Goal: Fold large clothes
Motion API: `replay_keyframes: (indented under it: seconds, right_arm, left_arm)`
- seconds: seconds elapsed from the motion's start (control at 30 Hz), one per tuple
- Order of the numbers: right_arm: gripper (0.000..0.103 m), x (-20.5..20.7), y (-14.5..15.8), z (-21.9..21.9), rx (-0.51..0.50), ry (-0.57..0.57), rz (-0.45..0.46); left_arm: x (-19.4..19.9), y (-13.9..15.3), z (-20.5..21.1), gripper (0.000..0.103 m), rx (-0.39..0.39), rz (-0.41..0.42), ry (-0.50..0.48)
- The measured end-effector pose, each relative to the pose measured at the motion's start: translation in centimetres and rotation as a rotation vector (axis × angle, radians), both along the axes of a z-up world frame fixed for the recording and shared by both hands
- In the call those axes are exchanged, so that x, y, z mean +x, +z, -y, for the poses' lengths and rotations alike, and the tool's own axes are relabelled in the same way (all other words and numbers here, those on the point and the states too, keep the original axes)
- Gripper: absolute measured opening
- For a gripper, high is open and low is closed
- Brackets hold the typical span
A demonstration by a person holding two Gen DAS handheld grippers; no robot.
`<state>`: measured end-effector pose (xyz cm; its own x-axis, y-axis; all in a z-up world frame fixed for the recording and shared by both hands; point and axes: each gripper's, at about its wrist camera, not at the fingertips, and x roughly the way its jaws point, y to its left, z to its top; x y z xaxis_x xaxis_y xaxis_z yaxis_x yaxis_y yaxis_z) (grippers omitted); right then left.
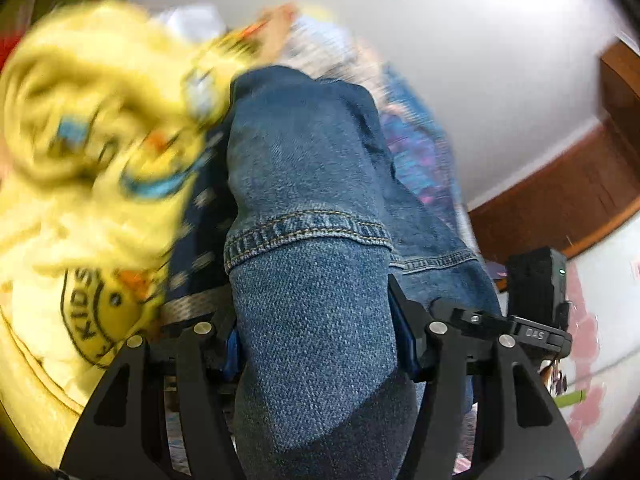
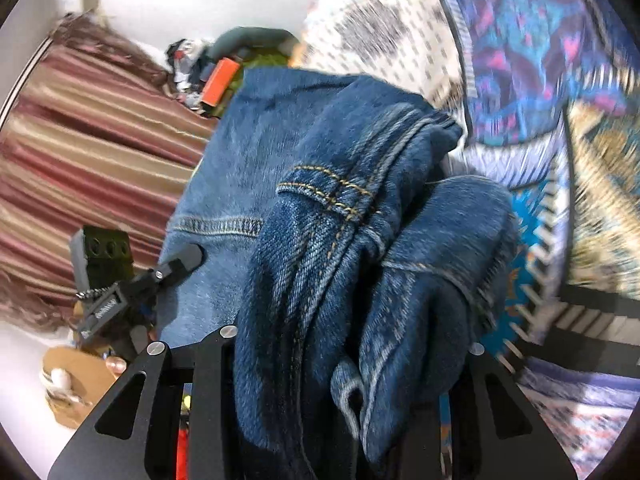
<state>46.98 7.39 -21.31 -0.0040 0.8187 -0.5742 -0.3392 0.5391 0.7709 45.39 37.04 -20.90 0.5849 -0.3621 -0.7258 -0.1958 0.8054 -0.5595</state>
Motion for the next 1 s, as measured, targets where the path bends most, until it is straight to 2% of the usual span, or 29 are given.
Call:
replay_keyframes:
  seconds: [0.03, 0.1, 0.17, 0.27, 0.4, 0.43, 0.53, 0.6, 0.67, 0.73, 0.8, 0.87, 0.93, 1.0]
  right_arm:
    - [0.033, 0.1, -1.6, -0.4, -0.015, 0.001, -0.029]
    - [0.033, 0.0, -3.1, -0.4, -0.015, 0.010, -0.059]
    - [0.033, -0.4, -3.6, 0.4, 0.020, 0.024, -0.067]
    - [0.033, -0.9, -3.1, 1.9, 0.012, 0.043, -0.048]
    - [0.032, -2.9, -1.6, 3.5, -0.069, 0.058, 0.021]
    - [0.032, -3.6, -1.0, 3.7, -0.101, 0.060, 0.051]
    - [0.033, -4.7, 0.3, 2.9, -0.186, 0.061, 0.120]
    - [0.033, -5.4, 1.1, 2.7, -0.227, 0.057, 0.164]
    - [0.033, -6.4, 1.9, 2.4, -0.284, 0.058, 0.226]
    - [0.033, -6.8, 2.1, 2.2, -0.315, 0.057, 0.246]
    - [0.036, -6.9, 2.0, 1.8, -0.341, 0.049, 0.245]
    - [0.047, -6.8, 1.6, 1.8, -0.389, 0.036, 0.231]
    - [0.049, -6.7, 1.3, 2.2, -0.438, 0.015, 0.236]
    - [0.055, -6.8, 1.2, 3.1, -0.425, 0.015, 0.239]
  left_arm:
    - [-0.1, -1.3, -0.4, 0.060, 0.000, -0.022, 0.004]
    - [-0.7, -2.7, -0.8, 0.064, -0.010, -0.013, -0.010]
    - [-1.5, -2.7, -0.5, 0.065, 0.019, 0.024, -0.036]
    - [-1.8, -2.1, 0.0, 0.067, 0.083, 0.010, -0.029]
    - [-2.7, -0.3, 1.9, 0.068, 0.208, -0.007, -0.053]
    - [-3.0, 0.4, 2.6, 0.068, 0.279, -0.006, -0.064]
    - [-4.4, 1.6, 4.7, 0.069, 0.410, -0.006, -0.107]
    - [-5.1, 1.7, 5.6, 0.070, 0.457, -0.013, -0.127]
    - [-5.8, 1.3, 6.5, 0.078, 0.501, -0.028, -0.142]
    - [-6.2, 0.4, 7.0, 0.088, 0.529, -0.053, -0.132]
    - [-6.6, -0.5, 6.6, 0.089, 0.505, -0.071, -0.117]
    - [-6.6, -1.3, 5.8, 0.091, 0.443, -0.085, -0.082]
    - [-6.6, -2.0, 5.1, 0.095, 0.389, -0.092, -0.055]
    - [-6.7, -2.6, 4.8, 0.097, 0.369, -0.096, -0.045]
